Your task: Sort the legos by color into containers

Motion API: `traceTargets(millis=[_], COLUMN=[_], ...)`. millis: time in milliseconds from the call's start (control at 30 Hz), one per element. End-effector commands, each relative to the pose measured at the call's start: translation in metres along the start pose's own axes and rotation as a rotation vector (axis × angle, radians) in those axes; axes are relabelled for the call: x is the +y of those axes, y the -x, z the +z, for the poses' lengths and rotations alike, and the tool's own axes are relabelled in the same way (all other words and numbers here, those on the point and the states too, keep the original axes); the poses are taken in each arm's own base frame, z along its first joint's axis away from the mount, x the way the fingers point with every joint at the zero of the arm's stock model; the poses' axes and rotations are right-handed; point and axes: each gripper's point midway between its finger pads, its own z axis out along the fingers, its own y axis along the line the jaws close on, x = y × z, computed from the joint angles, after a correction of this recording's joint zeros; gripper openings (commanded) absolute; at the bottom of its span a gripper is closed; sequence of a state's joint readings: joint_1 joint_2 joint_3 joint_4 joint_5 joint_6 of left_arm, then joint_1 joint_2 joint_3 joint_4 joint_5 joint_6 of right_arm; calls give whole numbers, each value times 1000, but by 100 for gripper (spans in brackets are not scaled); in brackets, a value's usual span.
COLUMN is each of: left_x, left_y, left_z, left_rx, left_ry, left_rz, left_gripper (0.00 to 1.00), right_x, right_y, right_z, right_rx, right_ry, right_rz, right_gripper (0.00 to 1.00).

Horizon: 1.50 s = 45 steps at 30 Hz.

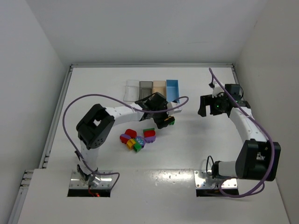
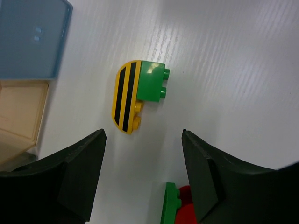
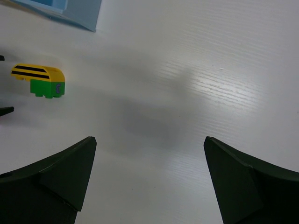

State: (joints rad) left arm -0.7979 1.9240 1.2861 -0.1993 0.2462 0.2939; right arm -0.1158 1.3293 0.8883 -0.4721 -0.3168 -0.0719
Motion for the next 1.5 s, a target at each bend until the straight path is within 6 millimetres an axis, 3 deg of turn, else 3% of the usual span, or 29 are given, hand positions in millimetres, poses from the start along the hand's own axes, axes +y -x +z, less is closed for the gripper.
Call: traceTargets(millis=[0,133,167,333,567,1067,1267,1367,1467], left_x=[0,1,0,4,5,9,21,23,30], left_y=[27,22,33,32,18,0,-10,-7,-8], left_z=[10,20,22,34,46,32,34,37,40], left_rx=[-71,-54,-71,-57,-14,20,35,30,30], left_ry=[-21,-28,-28,-23,-29,-111,-109,-106,-99], left_rz=[42,28,39,36,48,93,86,88,80], left_gripper=[72,72,72,72,69,70,70,67,57], right_x=[-6,-11,-12,-12,-19,-23,-24,-25,-26], right_y=[12,12,10,8,13,13,17,18,20], right_z=[1,0,3,5,6,16,18,19,21], right_rx=[-35,-34,-25,-17,-23,-4,-4,-3,-3], right_ry=[-14,-30,-28,-26,-43,-38,-38,-38,-38], right_rz=[-17,-19,-16,-13,-8,-2,-2,-1,-1], right_gripper=[99,99,99,99,99,99,99,99,99])
